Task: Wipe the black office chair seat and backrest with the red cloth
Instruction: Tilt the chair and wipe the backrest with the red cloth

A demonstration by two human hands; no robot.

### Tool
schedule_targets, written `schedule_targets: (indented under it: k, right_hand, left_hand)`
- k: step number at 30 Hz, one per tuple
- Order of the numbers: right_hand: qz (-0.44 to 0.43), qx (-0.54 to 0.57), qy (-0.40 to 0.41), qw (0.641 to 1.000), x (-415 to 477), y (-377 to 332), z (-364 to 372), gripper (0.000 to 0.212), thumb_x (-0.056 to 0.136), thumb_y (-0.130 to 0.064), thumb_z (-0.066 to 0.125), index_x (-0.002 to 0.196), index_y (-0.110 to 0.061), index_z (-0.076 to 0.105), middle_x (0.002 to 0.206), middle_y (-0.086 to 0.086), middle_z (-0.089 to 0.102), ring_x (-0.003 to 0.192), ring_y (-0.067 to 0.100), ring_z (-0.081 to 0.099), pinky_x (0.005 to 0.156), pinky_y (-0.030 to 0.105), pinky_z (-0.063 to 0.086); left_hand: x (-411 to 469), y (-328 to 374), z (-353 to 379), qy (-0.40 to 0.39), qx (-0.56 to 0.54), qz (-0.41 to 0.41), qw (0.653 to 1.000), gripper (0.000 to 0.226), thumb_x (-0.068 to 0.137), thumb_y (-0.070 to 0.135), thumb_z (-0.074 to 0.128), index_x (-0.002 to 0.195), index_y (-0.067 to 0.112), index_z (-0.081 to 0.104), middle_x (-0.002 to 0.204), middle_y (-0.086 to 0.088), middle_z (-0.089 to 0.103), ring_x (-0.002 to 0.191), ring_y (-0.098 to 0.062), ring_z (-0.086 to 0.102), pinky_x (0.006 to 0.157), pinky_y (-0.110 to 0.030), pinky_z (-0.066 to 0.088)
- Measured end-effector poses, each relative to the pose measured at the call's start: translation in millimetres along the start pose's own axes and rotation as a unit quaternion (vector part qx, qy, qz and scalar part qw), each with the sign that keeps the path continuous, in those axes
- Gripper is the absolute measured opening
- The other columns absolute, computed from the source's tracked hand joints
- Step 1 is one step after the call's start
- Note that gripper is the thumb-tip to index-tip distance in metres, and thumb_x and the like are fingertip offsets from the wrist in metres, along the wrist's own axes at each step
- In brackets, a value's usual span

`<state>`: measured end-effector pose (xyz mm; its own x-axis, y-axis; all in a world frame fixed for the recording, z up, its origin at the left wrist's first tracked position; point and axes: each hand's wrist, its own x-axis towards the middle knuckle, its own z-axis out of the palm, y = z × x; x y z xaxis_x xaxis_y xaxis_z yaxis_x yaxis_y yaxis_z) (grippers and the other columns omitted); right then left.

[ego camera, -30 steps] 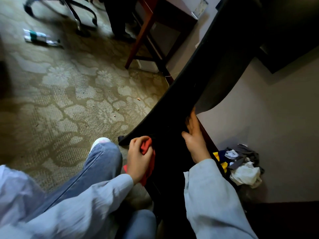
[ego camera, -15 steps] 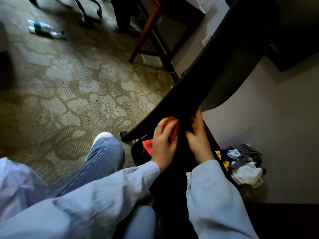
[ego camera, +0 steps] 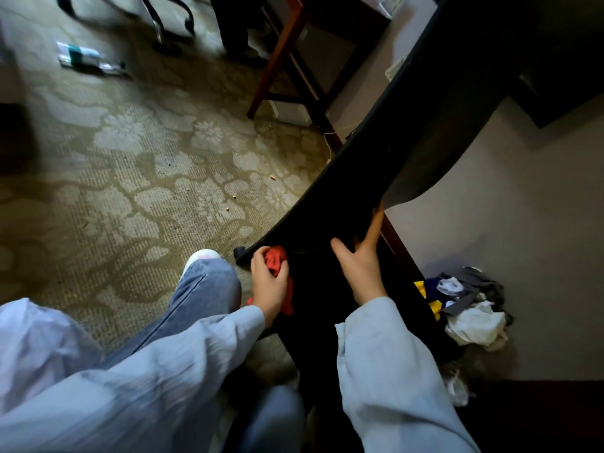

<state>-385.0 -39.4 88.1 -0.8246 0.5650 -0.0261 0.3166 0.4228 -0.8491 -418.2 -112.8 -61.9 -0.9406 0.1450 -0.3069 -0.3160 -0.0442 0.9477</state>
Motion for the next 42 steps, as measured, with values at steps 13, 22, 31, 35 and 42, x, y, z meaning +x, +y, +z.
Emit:
schedule_targets:
  k: [13, 22, 31, 35, 42]
  right_hand:
    - [0.032, 0.024, -0.014, 0.999, 3.5, 11.8, -0.8, 0.088, 0.088, 0.010, 0.043, 0.146, -0.043, 0.002, 0.141, -0.017, 0.024, 0.133, 0.011, 0.037, 0.109, 0.044, 0.036]
    - [0.036, 0.051, -0.029, 0.998, 0.9, -3.2, -16.5, 0.073, 0.090, 0.013, 0.039, 0.146, -0.028, 0.017, 0.151, 0.002, 0.030, 0.132, 0.019, 0.040, 0.110, 0.038, 0.036]
    - [0.047, 0.030, -0.041, 0.998, 1.1, -2.1, -11.3, 0.081, 0.090, 0.013, 0.039, 0.148, -0.034, 0.008, 0.152, 0.000, 0.026, 0.134, 0.019, 0.037, 0.112, 0.045, 0.032]
    - [0.046, 0.022, -0.034, 0.998, 1.2, -3.4, -8.8, 0.081, 0.091, 0.011, 0.041, 0.149, -0.032, 0.004, 0.151, -0.002, 0.026, 0.134, 0.015, 0.036, 0.110, 0.033, 0.031]
    - [0.047, 0.015, -0.045, 0.998, 0.1, -1.7, -9.3, 0.084, 0.090, 0.015, 0.036, 0.147, -0.035, 0.002, 0.154, 0.000, 0.020, 0.138, 0.017, 0.031, 0.110, 0.033, 0.030]
  left_hand:
    - [-20.6, 43.0, 28.7, -0.004, -0.115, -0.034, 0.993, 0.034, 0.082, 0.019, 0.059, 0.116, 0.020, 0.059, 0.112, -0.002, 0.065, 0.105, -0.017, 0.059, 0.097, -0.034, 0.044]
    - [-53.2, 39.5, 12.1, -0.049, -0.124, 0.061, 0.989, 0.030, 0.074, 0.016, 0.054, 0.103, 0.024, 0.057, 0.102, -0.002, 0.062, 0.098, -0.014, 0.058, 0.092, -0.026, 0.043]
    - [-9.6, 22.0, 24.1, 0.006, -0.038, -0.030, 0.999, 0.037, 0.081, 0.000, 0.054, 0.116, 0.008, 0.057, 0.109, -0.012, 0.064, 0.103, -0.027, 0.058, 0.093, -0.031, 0.041]
    - [-19.2, 32.9, 26.4, 0.011, -0.039, -0.050, 0.998, 0.030, 0.083, 0.009, 0.055, 0.113, 0.015, 0.057, 0.101, -0.010, 0.066, 0.097, -0.028, 0.060, 0.086, -0.033, 0.043]
    - [-42.5, 64.9, 24.6, -0.008, -0.060, -0.038, 0.997, 0.023, 0.087, 0.017, 0.056, 0.109, 0.022, 0.057, 0.086, 0.003, 0.059, 0.078, -0.014, 0.053, 0.065, -0.020, 0.033]
